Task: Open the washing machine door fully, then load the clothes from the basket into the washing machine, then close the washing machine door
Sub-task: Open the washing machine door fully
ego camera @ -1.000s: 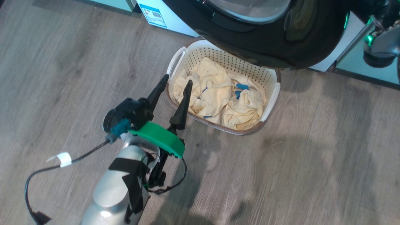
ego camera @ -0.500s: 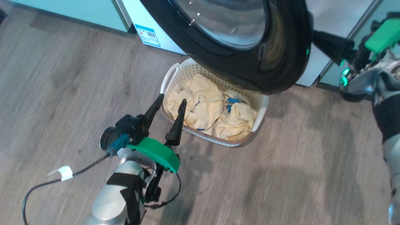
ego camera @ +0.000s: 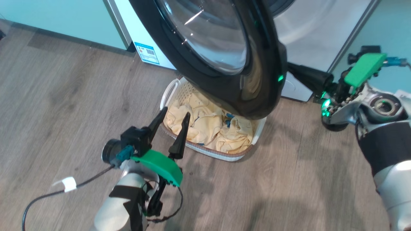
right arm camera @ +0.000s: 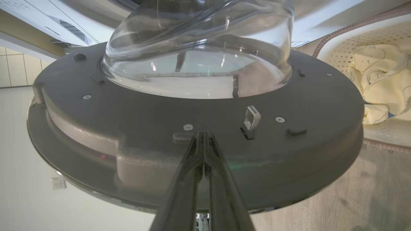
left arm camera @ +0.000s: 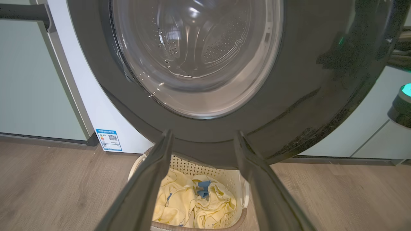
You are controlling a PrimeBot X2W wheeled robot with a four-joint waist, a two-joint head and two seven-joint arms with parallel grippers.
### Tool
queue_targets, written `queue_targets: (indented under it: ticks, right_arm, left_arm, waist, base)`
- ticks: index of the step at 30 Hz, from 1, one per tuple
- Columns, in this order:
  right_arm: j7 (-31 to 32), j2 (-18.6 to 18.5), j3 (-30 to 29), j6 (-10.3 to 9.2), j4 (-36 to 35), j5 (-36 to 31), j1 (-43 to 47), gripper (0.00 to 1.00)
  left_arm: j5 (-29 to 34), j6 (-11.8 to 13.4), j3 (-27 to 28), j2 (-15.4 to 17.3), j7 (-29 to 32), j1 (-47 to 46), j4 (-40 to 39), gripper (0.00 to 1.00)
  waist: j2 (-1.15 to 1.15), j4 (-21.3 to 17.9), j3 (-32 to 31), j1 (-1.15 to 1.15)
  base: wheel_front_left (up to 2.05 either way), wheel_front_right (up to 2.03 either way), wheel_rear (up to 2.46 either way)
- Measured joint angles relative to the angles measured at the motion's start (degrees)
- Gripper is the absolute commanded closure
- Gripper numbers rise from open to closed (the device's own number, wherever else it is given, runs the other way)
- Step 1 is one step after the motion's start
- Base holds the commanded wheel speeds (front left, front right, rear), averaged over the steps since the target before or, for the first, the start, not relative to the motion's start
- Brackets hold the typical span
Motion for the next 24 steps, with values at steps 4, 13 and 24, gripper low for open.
queue_targets:
  ticks: [4,13,24]
  right_arm:
    - [-1.15,-0.01,2.99,-0.01,-1.49,2.34,1.63,1.00]
    - [-3.67,-0.04,10.59,-0.18,-5.37,7.46,4.89,1.00]
    - [-6.84,-0.13,19.13,-0.36,-9.04,13.24,7.03,1.00]
  left_arm:
    - [0.34,-0.02,0.07,0.01,0.00,0.97,0.42,0.00]
    - [0.43,-0.52,0.20,0.01,0.00,1.54,0.54,0.00]
    - [0.43,-0.55,0.22,0.04,0.00,3.36,0.62,0.00]
  waist:
    - [0.00,-0.12,-0.82,0.00]
    - [0.00,-0.08,-2.47,0.00]
    - [0.00,0.76,-3.63,0.00]
  base:
    - [0.00,0.00,0.00]
    - [0.00,0.00,0.00]
    - [0.00,0.00,0.00]
